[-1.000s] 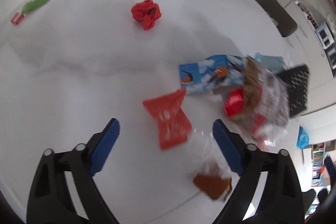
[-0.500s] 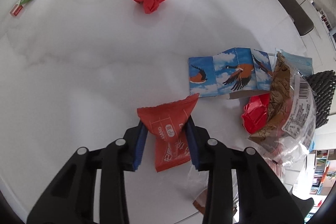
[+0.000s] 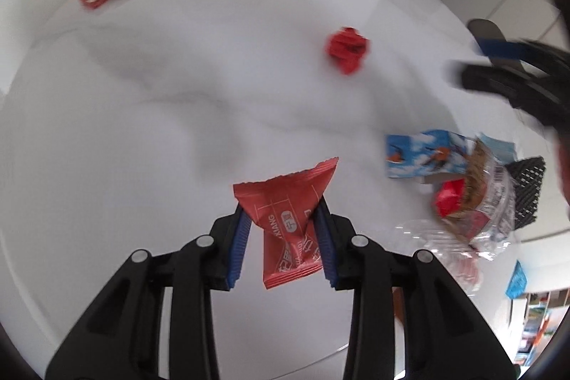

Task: Collect trash
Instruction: 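Grasp the red wrapper with the left gripper while the right grasps the red paper ball, then carry the red wrapper and red paper ball to the bin and release both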

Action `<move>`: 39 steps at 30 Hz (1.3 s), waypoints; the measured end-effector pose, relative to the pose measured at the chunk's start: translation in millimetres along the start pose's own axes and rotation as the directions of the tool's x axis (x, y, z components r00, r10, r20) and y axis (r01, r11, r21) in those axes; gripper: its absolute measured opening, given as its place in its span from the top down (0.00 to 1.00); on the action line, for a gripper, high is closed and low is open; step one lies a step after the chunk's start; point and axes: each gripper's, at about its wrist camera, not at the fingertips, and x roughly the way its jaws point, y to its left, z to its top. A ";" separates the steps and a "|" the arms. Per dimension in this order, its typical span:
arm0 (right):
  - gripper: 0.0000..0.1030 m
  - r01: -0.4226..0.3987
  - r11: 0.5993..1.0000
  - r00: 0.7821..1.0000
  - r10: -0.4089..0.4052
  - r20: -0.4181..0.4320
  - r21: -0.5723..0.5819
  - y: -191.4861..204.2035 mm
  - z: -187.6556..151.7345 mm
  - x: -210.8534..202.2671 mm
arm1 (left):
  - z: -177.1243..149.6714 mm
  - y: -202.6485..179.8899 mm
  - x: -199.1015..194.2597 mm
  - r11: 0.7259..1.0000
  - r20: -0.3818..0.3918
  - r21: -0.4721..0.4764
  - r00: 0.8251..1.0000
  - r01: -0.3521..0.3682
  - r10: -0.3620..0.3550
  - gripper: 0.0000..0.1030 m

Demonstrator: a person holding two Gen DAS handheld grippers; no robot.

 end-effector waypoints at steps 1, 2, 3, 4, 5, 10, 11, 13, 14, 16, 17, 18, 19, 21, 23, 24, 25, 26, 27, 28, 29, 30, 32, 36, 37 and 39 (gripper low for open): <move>0.02 -0.009 1.000 1.000 0.009 -0.010 0.000 4.0 13.7 18.2 | -0.4 7.8 -1.6 1.000 0.000 -0.015 1.000 -0.009 0.009 0.67; 0.02 -0.009 1.000 1.000 0.009 -0.015 0.006 6.4 25.7 35.2 | 1.9 19.6 -4.5 1.000 0.001 -0.023 1.000 -0.013 0.013 0.67; 0.02 0.002 1.000 1.000 -0.001 -0.026 0.024 7.8 39.4 56.3 | 3.7 23.4 -4.7 0.999 0.002 -0.027 1.000 -0.021 0.021 0.67; 0.02 0.011 0.999 0.999 -0.010 -0.035 0.043 7.9 48.5 70.8 | 2.9 26.4 -5.9 0.999 0.002 -0.027 0.999 -0.036 0.036 0.67; 0.04 0.019 0.997 0.999 -0.015 -0.051 0.077 5.8 56.5 88.0 | 4.7 27.0 -5.5 0.999 0.002 -0.022 0.999 -0.045 0.045 0.67; 0.50 0.066 0.991 0.991 -0.052 -0.123 0.117 5.5 59.1 120.7 | 8.6 37.8 -4.8 0.999 -0.005 -0.020 0.999 -0.043 0.043 0.67; 0.57 0.071 0.991 0.990 -0.057 -0.129 0.109 4.2 58.1 122.6 | 8.6 36.9 -5.2 0.999 -0.007 -0.019 0.999 -0.037 0.037 0.67; 0.58 0.055 0.993 0.994 -0.044 -0.101 0.106 7.8 53.9 113.2 | 9.3 35.4 -9.8 0.999 0.002 -0.004 0.999 -0.043 0.043 0.67; 0.59 0.055 0.993 0.996 -0.046 -0.079 0.106 8.8 52.1 104.2 | 10.6 32.9 -11.3 0.999 0.006 0.009 0.999 -0.049 0.049 0.67; 0.59 0.045 0.991 0.999 -0.044 -0.011 0.124 11.5 40.0 71.1 | 11.0 24.6 -19.7 0.997 0.022 0.047 0.998 -0.054 0.053 0.67; 0.59 0.024 0.989 0.999 -0.028 0.027 0.149 11.6 30.6 51.7 | 10.1 17.4 -28.4 0.996 0.038 0.077 0.998 -0.049 0.046 0.67; 0.58 0.000 0.982 0.997 -0.015 0.080 0.190 11.2 13.6 21.8 | 8.4 9.3 -36.6 0.993 0.050 0.107 0.998 -0.041 0.036 0.67; 0.58 -0.016 0.976 0.993 -0.010 0.119 0.217 11.4 -0.6 -0.9 | 6.4 2.6 -43.3 0.991 0.057 0.131 0.998 -0.035 0.028 0.67; 0.57 -0.036 0.957 0.978 -0.024 0.205 0.287 13.1 -49.2 -57.5 | -2.0 -20.9 -61.3 0.977 0.076 0.212 0.997 -0.012 -0.004 0.67; 0.55 -0.044 0.933 0.966 -0.052 0.253 0.358 15.4 -104.7 -101.7 | -16.1 -50.0 -76.9 0.953 0.078 0.302 0.996 0.025 -0.051 0.67; 0.55 -0.043 0.914 0.961 -0.072 0.267 0.403 17.8 -138.9 -122.9 | -24.1 -63.9 -83.0 0.939 0.073 0.341 0.995 0.045 -0.074 0.67; 0.55 -0.033 0.887 0.958 -0.103 0.266 0.460 21.2 -182.4 -144.0 | -37.5 -83.8 -90.1 0.915 0.056 0.395 0.992 0.083 -0.114 0.67; 0.54 -0.019 0.865 0.959 -0.126 0.254 0.501 24.4 -221.0 -158.4 | -47.4 -98.4 -94.2 0.895 0.035 0.431 0.989 0.114 -0.143 0.67; 0.54 0.014 0.843 0.961 -0.160 0.226 0.538 29.6 -259.8 -171.0 | -58.8 -112.8 -97.9 0.874 0.008 0.462 0.984 0.152 -0.176 0.67; 0.54 0.063 0.819 0.962 -0.202 0.183 0.571 30.5 -293.5 -178.6 | -76.0 -133.6 -102.5 0.838 -0.036 0.501 0.973 0.216 -0.229 0.67; 0.54 0.089 0.799 0.962 -0.224 0.157 0.594 33.4 -319.0 -183.9 | -86.2 -146.7 -105.3 0.815 -0.062 0.523 0.965 0.249 -0.255 0.67; 0.54 0.110 0.761 0.963 -0.242 0.122 0.640 40.0 -359.9 -190.2 | -102.6 -165.4 -107.6 0.777 -0.105 0.556 0.952 0.297 -0.288 0.67; 0.54 0.134 0.695 0.968 -0.246 0.058 0.706 49.5 -421.3 -193.8 | -130.8 -196.5 -109.0 0.719 -0.173 0.595 0.931 0.359 -0.321 0.67; 0.54 0.161 0.575 0.978 -0.204 -0.050 0.802 63.0 -534.9 -153.1 | -184.3 -250.0 -105.4 0.619 -0.265 0.663 0.905 0.422 -0.334 0.67; 0.54 0.158 0.558 0.980 -0.191 -0.060 0.814 59.0 -551.6 -141.9 | -200.4 -265.6 -104.4 0.580 -0.280 0.695 0.903 0.424 -0.325 0.67; 0.54 0.153 0.517 0.985 -0.154 -0.084 0.842 59.5 -590.3 -106.4 | -223.6 -288.2 -103.4 0.538 -0.283 0.738 0.911 0.407 -0.301 0.67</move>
